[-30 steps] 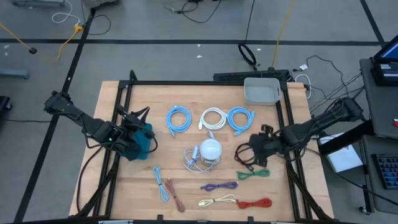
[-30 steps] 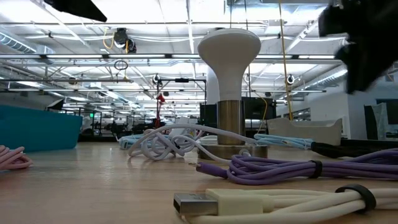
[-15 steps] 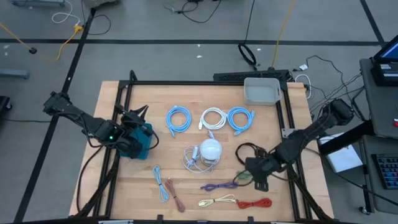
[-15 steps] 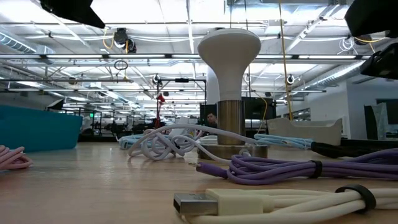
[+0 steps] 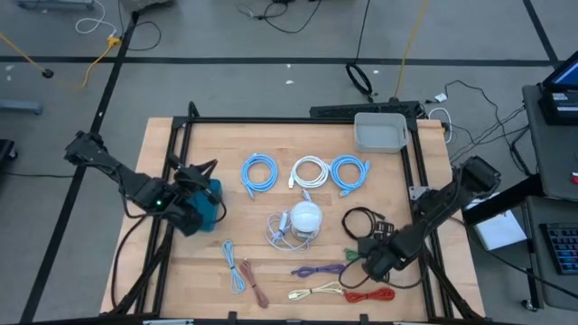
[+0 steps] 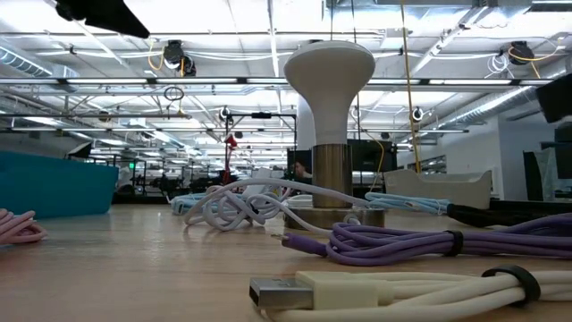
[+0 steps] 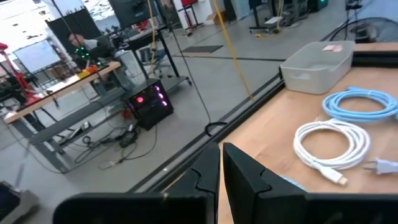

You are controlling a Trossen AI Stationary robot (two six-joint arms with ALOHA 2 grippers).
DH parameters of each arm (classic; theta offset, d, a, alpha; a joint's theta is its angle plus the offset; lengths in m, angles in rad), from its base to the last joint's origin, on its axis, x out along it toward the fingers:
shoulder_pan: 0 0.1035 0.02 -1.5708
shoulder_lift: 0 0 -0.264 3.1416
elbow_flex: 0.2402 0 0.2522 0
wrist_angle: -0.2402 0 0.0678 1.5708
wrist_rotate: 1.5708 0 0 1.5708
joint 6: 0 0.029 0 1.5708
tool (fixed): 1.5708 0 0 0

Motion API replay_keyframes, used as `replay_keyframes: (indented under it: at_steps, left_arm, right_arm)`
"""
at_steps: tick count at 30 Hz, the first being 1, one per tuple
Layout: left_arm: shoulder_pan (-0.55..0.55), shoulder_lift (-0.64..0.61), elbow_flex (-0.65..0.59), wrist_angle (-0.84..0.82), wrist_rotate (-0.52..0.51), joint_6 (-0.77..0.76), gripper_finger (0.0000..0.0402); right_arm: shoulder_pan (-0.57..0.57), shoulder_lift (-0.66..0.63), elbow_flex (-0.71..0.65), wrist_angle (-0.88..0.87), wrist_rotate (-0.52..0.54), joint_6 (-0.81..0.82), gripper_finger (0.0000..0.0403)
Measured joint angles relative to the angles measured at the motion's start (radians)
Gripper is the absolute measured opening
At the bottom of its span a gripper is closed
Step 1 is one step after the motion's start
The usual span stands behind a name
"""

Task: Pick & Place USB Port
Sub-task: Put the green charger cable into the blue bin

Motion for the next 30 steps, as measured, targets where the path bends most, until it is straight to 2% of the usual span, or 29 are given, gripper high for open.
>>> replay_keyframes:
  at_steps: [4,7,9,12,14,17,22,28,30]
  left_arm:
    - [-0.03,0.0,0.0,0.003,0.0,-0.04,0.0026]
    - [-0.056,0.0,0.0,0.004,0.005,-0.078,0.0026]
    - [-0.078,0.0,0.0,0.004,0.012,-0.099,0.0026]
    - [-0.108,0.001,0.0,0.004,0.013,-0.119,0.0026]
    - [-0.126,0.006,0.0,0.004,0.013,-0.131,0.0026]
    - [-0.148,0.017,0.0,0.004,0.011,-0.141,0.0026]
    - [-0.176,0.037,0.0,0.002,-0.032,-0.182,0.0026]
    - [-0.208,0.043,0.0,0.0,-0.09,-0.215,0.0026]
    - [-0.213,0.043,0.0,0.0,-0.091,-0.22,0.0026]
  right_arm:
    - [0.007,0.053,0.002,-0.028,0.058,0.003,0.0165]
    - [0.008,0.085,0.001,-0.032,0.07,0.013,0.0142]
    - [0.007,0.097,0.0,-0.033,0.064,0.041,0.0114]
    - [0.007,0.096,0.0,-0.033,0.06,0.091,0.0049]
    - [0.008,0.08,-0.001,-0.031,0.088,0.113,0.0018]
    - [0.008,0.041,0.009,-0.029,0.222,0.168,0.002]
    - [0.001,-0.041,0.088,-0.167,0.428,0.215,0.0012]
    - [0.008,-0.085,0.222,-0.327,0.585,0.253,0.0012]
    - [0.01,-0.084,0.255,-0.35,0.598,0.233,0.0012]
